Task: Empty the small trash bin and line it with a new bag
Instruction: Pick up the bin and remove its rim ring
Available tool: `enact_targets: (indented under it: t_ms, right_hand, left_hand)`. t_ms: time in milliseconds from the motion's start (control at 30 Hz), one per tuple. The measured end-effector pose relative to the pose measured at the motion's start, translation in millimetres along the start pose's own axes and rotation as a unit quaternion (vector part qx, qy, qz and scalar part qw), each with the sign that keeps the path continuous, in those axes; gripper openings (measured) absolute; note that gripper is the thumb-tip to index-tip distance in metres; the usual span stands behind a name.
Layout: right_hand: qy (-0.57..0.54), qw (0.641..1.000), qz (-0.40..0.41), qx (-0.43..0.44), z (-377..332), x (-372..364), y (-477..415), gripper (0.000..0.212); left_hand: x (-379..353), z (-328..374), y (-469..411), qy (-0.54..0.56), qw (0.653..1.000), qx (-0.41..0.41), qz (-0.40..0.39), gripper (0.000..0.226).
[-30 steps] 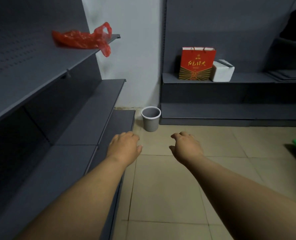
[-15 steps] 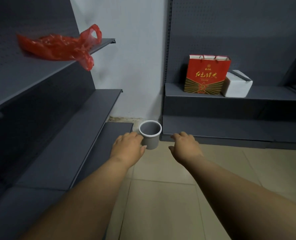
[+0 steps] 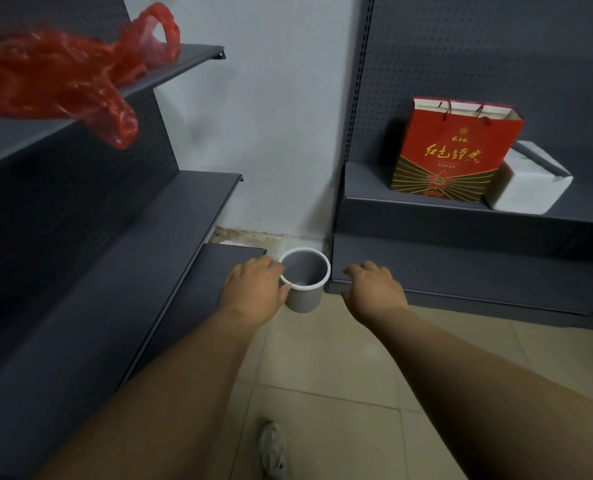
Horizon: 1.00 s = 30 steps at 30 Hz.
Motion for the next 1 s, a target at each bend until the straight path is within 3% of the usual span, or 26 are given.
enact_targets:
  t_ms: [500,700,1000]
  right_hand:
    - [-0.074,0.993,-0.027,-0.086,55,-91,-293,0.043]
    - [-0.08,0.991,-0.043,-0.101,100,-152,-365,0.039]
    - [-0.065,0.993,-0.063,-0.072,171,-307,-457,0.042]
  left_hand:
    - [-118,-14,-298,-0.004,0.998,-0.026,-0.065,0.033]
    - [-206,-8,-363,0.006,0.995,-0.018,-0.094,0.033]
    - [-379,-22,-446,0.033,0.996,0.017,-0.077,0.038]
Point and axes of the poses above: each hand's wrist, its own y-axis away from the middle knuckle, its own x-axis out of the back of the hand, z = x × y, the point moved 5 cm from there along -y, towards the middle knuckle, and after that the axes turned 11 degrees about x, right-handed, at the moved point
